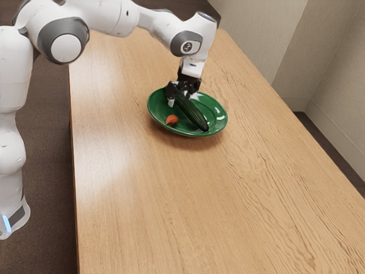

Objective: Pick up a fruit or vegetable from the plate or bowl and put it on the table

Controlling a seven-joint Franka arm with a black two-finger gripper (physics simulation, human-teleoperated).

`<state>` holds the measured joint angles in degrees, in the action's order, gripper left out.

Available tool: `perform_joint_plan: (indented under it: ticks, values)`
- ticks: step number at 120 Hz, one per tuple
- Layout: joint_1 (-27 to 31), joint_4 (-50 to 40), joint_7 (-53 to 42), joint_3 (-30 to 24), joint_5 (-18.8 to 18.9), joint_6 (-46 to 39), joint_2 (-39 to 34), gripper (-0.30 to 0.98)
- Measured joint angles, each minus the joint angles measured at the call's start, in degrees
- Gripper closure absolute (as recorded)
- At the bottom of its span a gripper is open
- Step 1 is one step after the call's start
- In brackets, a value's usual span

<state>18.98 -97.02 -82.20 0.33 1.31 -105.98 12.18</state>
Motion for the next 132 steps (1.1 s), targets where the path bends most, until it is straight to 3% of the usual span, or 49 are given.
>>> perform_joint_plan:
  ticks: [23,64,82,109,132]
  values:
    - [-0.1,0.1,0.3,0.4,0.0,-1.5,0.5,0.44]
    - [-0.1,7.1,0.9,-1.1,-0.9,-1.7,-1.0,0.49]
    - [-0.3,8.6,1.6,-7.8,-1.2,-1.0,-2.3,0.50]
    - [-1.1,8.7,5.1,-24.3,-1.1,0.2,-4.2,0.49]
    - [-0.8,8.7,8.7,-29.1,-0.8,0.6,-4.2,0.49]
